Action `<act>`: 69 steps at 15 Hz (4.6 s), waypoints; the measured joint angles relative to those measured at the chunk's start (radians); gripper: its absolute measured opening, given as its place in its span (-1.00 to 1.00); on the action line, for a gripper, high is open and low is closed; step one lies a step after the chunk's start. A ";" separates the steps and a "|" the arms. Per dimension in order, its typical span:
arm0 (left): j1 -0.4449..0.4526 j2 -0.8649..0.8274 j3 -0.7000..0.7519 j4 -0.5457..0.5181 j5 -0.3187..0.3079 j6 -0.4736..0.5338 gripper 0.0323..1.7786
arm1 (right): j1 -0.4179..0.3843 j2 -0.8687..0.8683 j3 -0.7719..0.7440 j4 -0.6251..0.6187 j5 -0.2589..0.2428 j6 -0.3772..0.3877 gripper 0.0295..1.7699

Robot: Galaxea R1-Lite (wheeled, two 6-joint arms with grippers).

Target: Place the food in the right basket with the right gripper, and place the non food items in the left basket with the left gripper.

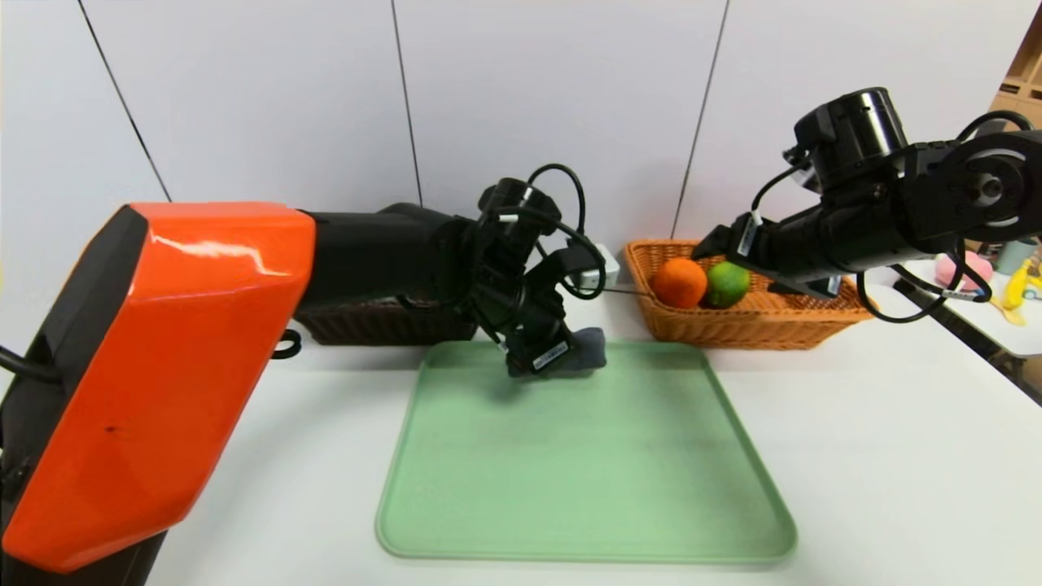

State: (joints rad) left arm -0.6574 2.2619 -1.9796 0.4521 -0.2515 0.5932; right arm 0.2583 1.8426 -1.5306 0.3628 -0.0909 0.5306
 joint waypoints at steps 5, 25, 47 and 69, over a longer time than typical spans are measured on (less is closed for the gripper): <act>-0.040 -0.135 -0.005 -0.160 0.014 -0.156 -0.96 | 0.000 -0.001 0.003 0.000 -0.001 0.000 0.92; 0.459 -0.185 0.028 -0.054 0.263 -0.530 -0.96 | -0.013 0.018 0.016 -0.050 -0.007 -0.010 0.93; 0.353 -0.375 0.043 -0.045 0.364 -0.686 0.64 | -0.020 -0.010 0.018 -0.015 -0.012 -0.081 0.93; 0.637 -2.134 1.310 0.266 0.322 -0.516 0.88 | -0.219 -1.415 0.913 0.003 -0.115 -0.434 0.93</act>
State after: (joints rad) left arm -0.0206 0.1283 -0.6696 0.7177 0.0702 0.0774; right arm 0.0389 0.4272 -0.6181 0.3660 -0.2062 0.0970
